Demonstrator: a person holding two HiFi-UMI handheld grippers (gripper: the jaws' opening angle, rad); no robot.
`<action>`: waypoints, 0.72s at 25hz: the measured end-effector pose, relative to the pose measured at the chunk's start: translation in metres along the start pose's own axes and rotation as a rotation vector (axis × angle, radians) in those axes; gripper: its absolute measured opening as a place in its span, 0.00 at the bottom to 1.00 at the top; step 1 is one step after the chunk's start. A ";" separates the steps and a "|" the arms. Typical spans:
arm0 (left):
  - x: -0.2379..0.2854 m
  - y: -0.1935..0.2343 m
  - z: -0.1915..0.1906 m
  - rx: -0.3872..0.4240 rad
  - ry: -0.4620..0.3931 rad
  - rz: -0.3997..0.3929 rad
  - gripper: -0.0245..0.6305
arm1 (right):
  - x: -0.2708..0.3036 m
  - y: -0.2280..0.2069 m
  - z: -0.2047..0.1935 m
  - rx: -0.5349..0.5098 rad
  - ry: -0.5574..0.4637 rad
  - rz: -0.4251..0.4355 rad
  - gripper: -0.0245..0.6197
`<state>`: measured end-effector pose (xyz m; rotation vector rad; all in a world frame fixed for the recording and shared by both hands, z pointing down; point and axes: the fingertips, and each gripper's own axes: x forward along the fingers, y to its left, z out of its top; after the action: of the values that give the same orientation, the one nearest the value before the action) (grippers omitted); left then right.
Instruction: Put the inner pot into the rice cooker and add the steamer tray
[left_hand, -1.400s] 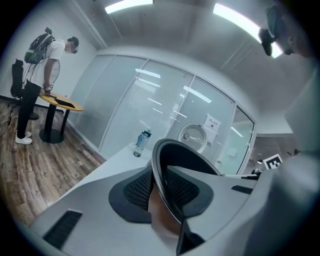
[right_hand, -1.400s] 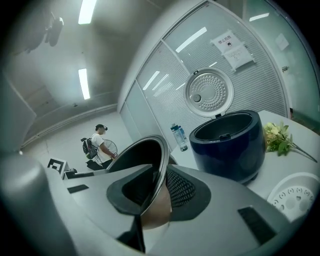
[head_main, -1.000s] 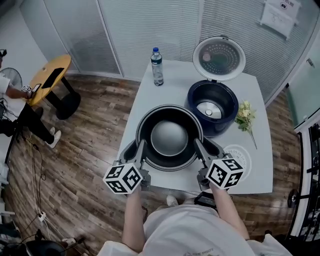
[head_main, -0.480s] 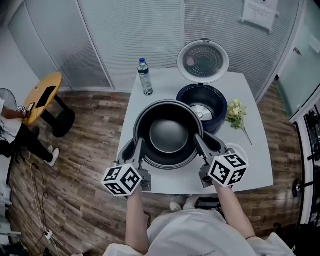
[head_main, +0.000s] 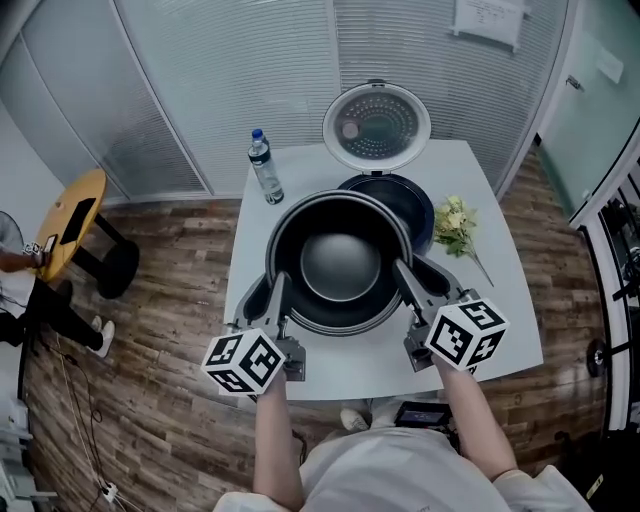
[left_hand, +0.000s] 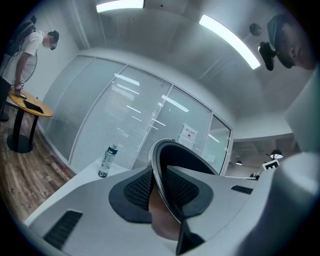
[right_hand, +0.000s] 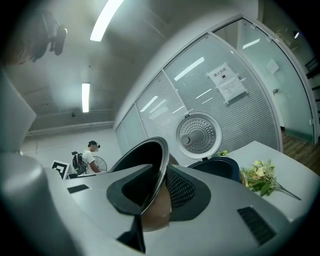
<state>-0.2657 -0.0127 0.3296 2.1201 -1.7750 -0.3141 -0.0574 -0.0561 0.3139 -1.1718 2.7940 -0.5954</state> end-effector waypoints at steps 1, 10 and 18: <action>0.006 -0.003 0.001 0.003 0.001 -0.005 0.17 | 0.001 -0.005 0.003 0.006 -0.005 -0.005 0.18; 0.064 -0.028 0.017 0.023 0.005 -0.061 0.16 | 0.008 -0.046 0.040 0.010 -0.051 -0.040 0.18; 0.107 -0.049 0.029 0.037 -0.005 -0.115 0.17 | 0.013 -0.076 0.070 0.007 -0.093 -0.070 0.18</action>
<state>-0.2129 -0.1141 0.2889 2.2536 -1.6775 -0.3188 -0.0012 -0.1366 0.2785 -1.2661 2.6819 -0.5413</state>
